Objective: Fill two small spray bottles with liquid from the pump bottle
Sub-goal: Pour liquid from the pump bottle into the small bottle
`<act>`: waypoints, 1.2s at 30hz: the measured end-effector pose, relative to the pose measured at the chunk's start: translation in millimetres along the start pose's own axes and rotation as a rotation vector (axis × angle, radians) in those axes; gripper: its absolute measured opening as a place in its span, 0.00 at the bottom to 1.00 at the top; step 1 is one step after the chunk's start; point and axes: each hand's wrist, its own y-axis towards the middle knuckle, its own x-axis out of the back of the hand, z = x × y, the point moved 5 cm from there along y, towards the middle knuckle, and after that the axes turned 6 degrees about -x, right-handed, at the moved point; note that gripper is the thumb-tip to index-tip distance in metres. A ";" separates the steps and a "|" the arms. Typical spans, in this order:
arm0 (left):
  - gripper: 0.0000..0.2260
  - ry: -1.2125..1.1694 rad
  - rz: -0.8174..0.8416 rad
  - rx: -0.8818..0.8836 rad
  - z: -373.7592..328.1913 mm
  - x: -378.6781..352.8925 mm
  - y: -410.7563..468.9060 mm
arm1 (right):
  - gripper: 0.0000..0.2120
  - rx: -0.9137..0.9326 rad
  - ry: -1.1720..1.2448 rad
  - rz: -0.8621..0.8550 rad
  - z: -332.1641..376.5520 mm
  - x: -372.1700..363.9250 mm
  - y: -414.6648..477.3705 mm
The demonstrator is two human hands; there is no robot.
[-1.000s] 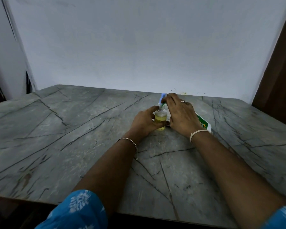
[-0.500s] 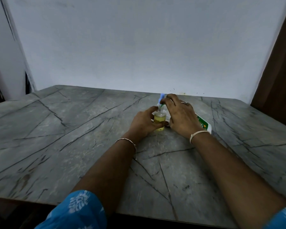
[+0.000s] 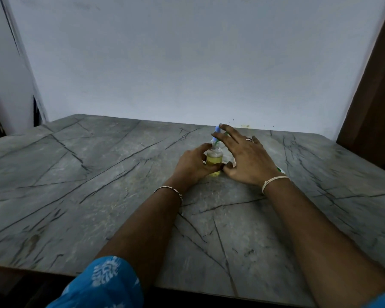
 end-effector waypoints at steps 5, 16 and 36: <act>0.31 -0.003 0.003 0.002 -0.6 0.3 -0.2 | 0.43 0.035 0.089 -0.002 -5.9 -0.6 -1.7; 0.31 -0.029 0.023 0.022 0.8 -0.5 -0.3 | 0.44 -0.098 -0.018 -0.008 -7.3 -6.7 1.1; 0.32 -0.006 -0.004 -0.024 -0.8 -0.3 -0.1 | 0.36 -0.102 -0.095 -0.099 -7.3 -12.2 1.9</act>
